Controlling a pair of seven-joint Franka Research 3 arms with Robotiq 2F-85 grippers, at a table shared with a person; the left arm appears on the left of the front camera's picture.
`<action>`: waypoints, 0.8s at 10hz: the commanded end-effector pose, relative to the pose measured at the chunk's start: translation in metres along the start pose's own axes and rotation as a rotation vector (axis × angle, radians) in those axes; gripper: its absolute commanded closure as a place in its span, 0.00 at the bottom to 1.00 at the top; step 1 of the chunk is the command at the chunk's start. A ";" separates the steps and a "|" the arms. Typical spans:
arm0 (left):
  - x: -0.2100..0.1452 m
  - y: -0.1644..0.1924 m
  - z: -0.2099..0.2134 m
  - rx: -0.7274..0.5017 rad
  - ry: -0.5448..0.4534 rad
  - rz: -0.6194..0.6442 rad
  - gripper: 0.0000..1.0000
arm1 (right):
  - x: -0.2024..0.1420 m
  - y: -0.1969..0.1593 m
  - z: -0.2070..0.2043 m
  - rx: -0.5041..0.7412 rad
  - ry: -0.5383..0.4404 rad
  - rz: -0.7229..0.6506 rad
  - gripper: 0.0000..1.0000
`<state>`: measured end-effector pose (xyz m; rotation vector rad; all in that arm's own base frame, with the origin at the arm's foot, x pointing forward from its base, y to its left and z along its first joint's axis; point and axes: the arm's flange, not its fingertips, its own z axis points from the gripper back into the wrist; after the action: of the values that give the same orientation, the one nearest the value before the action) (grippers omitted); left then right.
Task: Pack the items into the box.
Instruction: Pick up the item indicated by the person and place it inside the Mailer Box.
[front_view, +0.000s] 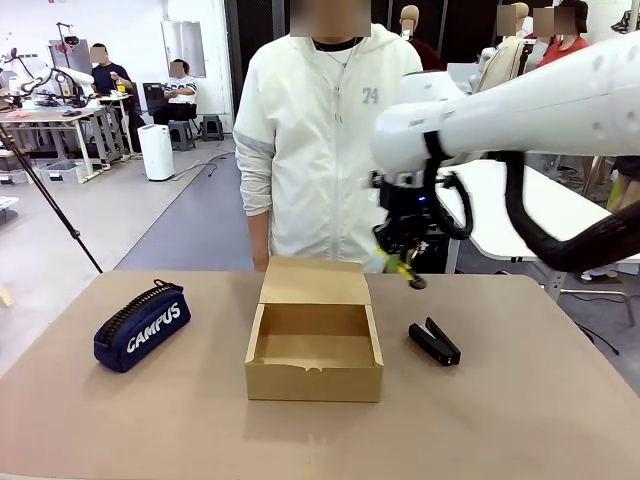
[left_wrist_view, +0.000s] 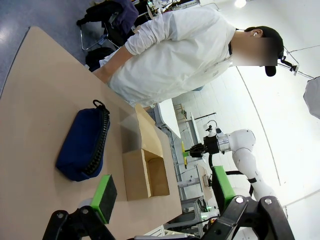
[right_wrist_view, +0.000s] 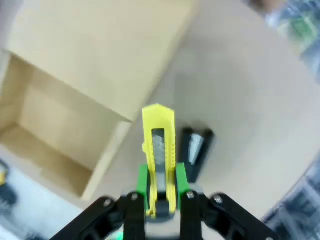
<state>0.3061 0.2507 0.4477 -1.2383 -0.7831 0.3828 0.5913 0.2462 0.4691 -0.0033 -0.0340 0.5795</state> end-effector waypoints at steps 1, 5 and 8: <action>0.001 -0.002 0.000 -0.018 -0.009 0.004 0.00 | 0.013 0.022 -0.007 0.023 -0.062 0.569 1.00; 0.001 -0.002 0.000 -0.018 -0.009 0.004 0.00 | 0.028 0.110 -0.038 0.101 -0.122 0.840 1.00; 0.001 -0.002 0.000 -0.018 -0.009 0.004 0.00 | 0.033 0.142 -0.069 0.186 -0.034 0.899 1.00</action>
<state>0.3060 0.2508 0.4477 -1.2395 -0.7826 0.3823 0.5390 0.3884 0.4011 0.1663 -0.0547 1.4794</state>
